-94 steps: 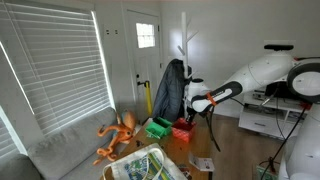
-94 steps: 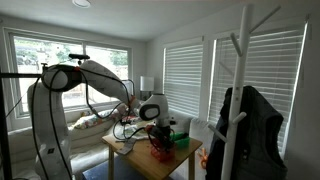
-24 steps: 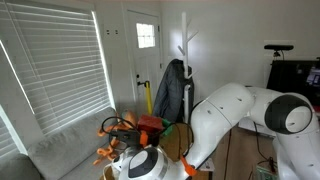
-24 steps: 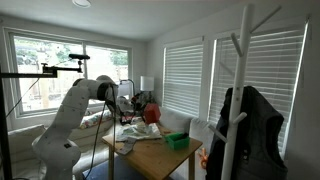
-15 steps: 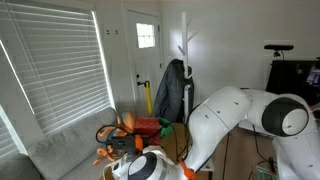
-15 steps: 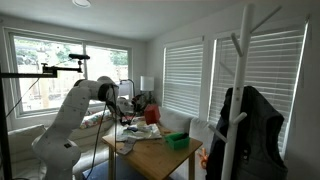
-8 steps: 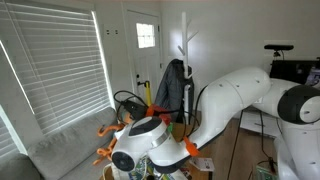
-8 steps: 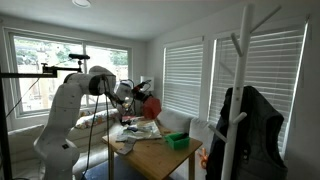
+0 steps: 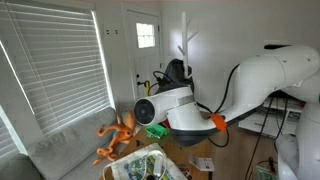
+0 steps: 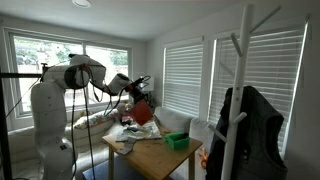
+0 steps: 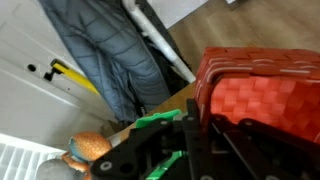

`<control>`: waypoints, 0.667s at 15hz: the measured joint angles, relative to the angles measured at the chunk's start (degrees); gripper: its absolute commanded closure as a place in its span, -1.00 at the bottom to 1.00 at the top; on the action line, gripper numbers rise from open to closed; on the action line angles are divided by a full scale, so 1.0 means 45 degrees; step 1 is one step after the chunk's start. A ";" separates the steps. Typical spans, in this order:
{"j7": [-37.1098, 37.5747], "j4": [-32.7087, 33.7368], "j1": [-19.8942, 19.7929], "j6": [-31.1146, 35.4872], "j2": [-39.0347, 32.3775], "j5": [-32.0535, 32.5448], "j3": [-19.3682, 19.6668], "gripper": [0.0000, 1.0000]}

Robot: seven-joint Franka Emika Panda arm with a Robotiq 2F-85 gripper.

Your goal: Lift the red box and pour its content on the white bag

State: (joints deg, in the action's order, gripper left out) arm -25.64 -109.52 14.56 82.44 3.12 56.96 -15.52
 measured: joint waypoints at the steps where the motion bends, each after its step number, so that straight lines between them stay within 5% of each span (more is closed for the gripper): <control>1: 0.0531 -0.0662 -0.0094 0.0044 0.0523 -0.0635 0.0177 0.98; 4: 0.1625 -0.2353 -0.0277 0.0272 0.1803 -0.1768 0.0766 0.92; 10: 0.1788 -0.2152 -0.0221 0.0242 0.1567 -0.1770 0.0713 0.98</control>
State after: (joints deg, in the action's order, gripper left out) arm -17.60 -119.21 13.57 83.53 10.17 49.00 -12.31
